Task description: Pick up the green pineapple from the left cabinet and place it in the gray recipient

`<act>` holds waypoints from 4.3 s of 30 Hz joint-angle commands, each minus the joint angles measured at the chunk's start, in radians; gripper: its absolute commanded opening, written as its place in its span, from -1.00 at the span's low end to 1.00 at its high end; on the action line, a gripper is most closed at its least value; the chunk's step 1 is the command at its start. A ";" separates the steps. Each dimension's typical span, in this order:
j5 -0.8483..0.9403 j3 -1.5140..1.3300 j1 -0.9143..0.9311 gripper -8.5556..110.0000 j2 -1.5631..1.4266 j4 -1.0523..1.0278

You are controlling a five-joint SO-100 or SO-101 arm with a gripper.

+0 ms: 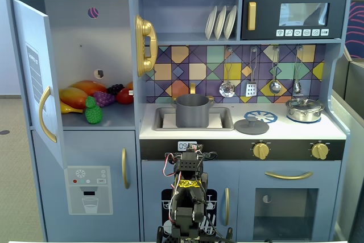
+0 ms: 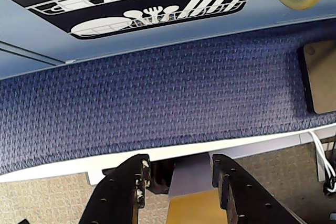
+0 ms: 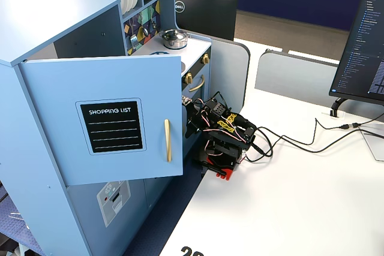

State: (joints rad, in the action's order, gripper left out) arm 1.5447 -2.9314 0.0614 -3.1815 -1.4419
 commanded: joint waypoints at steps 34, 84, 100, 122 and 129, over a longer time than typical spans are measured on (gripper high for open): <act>0.193 0.453 -0.950 -0.49 0.572 1.595; 0.278 0.811 -1.072 -0.86 0.925 1.974; 0.163 0.747 -0.276 -0.86 0.370 1.715; 0.064 1.120 -0.018 -0.36 0.904 1.270; 0.052 1.080 -0.011 -0.38 0.773 1.183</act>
State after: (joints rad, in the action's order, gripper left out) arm 1.6153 -1.8899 0.0353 -2.3010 -0.2148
